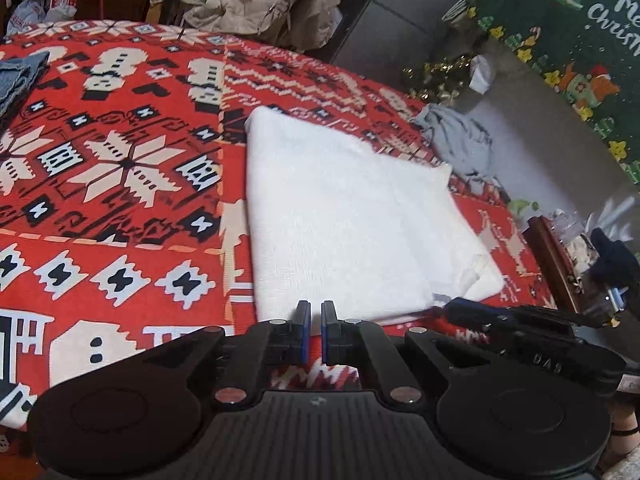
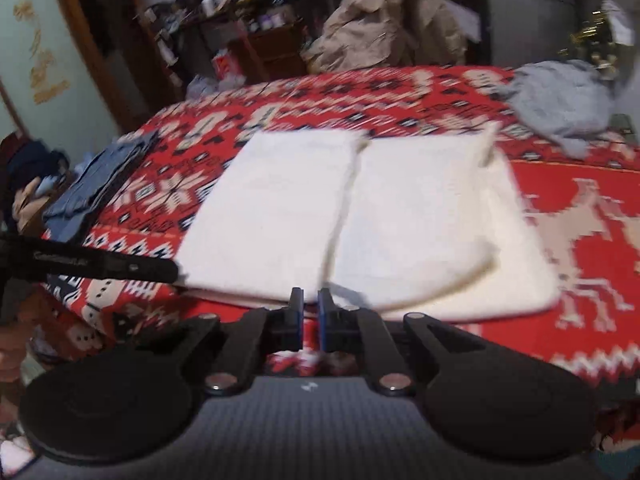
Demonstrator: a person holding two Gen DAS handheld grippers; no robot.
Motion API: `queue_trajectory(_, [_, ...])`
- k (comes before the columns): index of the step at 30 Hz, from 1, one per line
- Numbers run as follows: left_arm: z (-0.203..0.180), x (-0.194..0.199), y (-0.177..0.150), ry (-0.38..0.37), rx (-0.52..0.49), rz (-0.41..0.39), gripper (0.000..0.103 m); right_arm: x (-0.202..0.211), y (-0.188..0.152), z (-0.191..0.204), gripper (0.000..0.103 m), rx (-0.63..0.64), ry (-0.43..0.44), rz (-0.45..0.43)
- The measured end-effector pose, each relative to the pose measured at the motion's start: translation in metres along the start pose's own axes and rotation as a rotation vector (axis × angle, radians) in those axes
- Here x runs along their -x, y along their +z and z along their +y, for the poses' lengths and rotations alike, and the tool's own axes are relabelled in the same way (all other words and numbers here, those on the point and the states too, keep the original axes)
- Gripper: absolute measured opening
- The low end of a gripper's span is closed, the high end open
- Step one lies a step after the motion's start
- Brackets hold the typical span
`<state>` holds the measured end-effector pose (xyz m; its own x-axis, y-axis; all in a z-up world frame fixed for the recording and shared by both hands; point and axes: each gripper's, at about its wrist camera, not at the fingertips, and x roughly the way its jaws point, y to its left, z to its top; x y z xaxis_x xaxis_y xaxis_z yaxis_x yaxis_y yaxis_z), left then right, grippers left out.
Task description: Fold clothes
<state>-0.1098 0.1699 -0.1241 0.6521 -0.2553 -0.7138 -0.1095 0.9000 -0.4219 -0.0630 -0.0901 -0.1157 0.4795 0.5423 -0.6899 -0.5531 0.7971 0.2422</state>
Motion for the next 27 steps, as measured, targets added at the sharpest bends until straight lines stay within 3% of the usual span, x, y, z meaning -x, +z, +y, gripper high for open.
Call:
queue_trajectory(4, [-0.004, 0.003, -0.002, -0.002, 0.001, -0.010, 0.004, 0.028, -0.008, -0.031, 0.008, -0.078, -0.076, -0.076])
queue_trajectory(6, [-0.006, 0.005, -0.003, -0.006, 0.000, -0.016, 0.005, 0.039, -0.013, -0.051, 0.017, -0.142, -0.136, -0.107])
queue_trajectory(7, [-0.008, 0.005, -0.003, -0.003, -0.003, -0.016, 0.005, 0.043, -0.016, -0.063, 0.028, -0.182, -0.167, -0.120])
queue_trajectory(10, [-0.010, 0.005, -0.003, 0.010, -0.008, -0.012, 0.005, 0.047, -0.021, -0.095, 0.031, -0.308, -0.187, -0.139])
queue_trajectory(15, [-0.009, 0.007, -0.001, 0.023, 0.017, -0.017, 0.005, 0.039, -0.023, -0.127, 0.030, -0.423, -0.161, -0.164])
queue_trajectory(18, [-0.009, 0.008, -0.002, 0.043, 0.017, -0.020, 0.005, 0.026, -0.022, -0.134, 0.029, -0.420, -0.175, -0.157])
queue_trajectory(22, [-0.006, 0.010, -0.002, 0.064, 0.028, -0.020, 0.005, 0.016, -0.019, -0.133, 0.011, -0.387, -0.167, -0.148])
queue_trajectory(27, [0.006, 0.019, 0.001, 0.089, 0.066, -0.049, 0.005, 0.024, -0.002, -0.118, 0.006, -0.317, -0.153, -0.184])
